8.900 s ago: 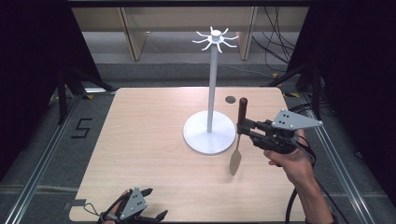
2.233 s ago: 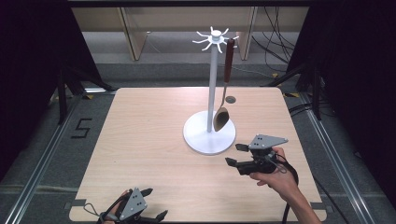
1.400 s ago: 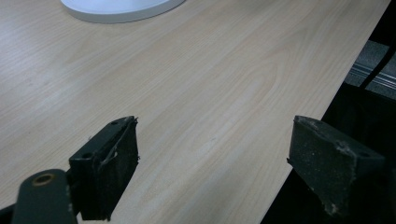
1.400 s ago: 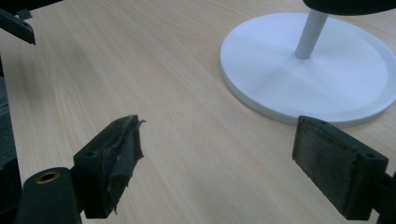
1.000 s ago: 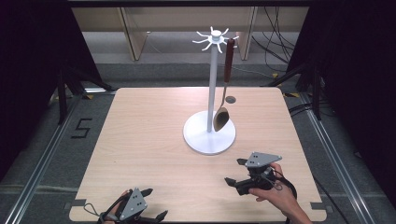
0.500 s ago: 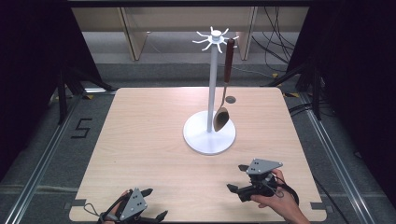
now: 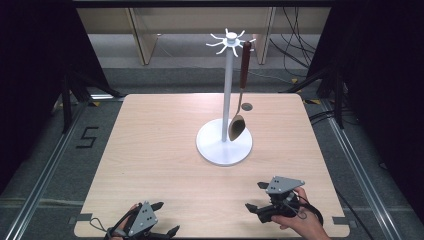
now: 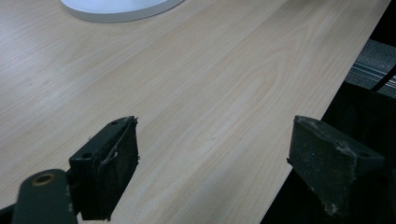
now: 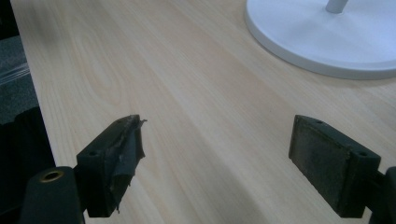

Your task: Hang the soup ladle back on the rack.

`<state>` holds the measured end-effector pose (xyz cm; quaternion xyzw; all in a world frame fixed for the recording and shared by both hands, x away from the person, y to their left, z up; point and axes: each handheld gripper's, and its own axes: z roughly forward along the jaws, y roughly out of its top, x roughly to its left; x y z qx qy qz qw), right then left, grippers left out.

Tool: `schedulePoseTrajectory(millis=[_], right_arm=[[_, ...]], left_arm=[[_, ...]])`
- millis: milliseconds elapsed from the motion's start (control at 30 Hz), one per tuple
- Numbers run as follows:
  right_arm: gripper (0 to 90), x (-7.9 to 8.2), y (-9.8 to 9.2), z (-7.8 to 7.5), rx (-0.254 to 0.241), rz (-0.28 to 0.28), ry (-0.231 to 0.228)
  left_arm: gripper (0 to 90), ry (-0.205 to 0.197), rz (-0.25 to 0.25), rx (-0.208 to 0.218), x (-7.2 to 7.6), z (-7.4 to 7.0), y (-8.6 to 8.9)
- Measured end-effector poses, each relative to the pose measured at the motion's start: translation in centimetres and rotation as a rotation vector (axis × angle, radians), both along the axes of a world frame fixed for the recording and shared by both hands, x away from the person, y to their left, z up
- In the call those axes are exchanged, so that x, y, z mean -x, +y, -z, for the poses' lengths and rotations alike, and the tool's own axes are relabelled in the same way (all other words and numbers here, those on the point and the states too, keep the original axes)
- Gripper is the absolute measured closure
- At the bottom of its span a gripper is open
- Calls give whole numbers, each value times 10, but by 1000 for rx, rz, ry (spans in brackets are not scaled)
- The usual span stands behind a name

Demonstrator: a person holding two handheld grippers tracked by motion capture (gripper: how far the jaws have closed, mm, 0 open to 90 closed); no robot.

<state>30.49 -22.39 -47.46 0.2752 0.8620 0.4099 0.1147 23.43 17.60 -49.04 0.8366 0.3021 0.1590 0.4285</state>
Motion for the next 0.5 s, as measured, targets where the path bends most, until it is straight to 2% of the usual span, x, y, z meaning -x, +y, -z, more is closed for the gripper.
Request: schedulePoseTrajectory(millis=[100, 500], right_arm=[[184, 2, -1, 1, 10, -18, 8], [183, 11, -3, 6, 30, -15, 15]], left_arm=[[152, 0, 0, 0, 0, 0, 0], [152, -3, -2, -10, -1, 0, 1]])
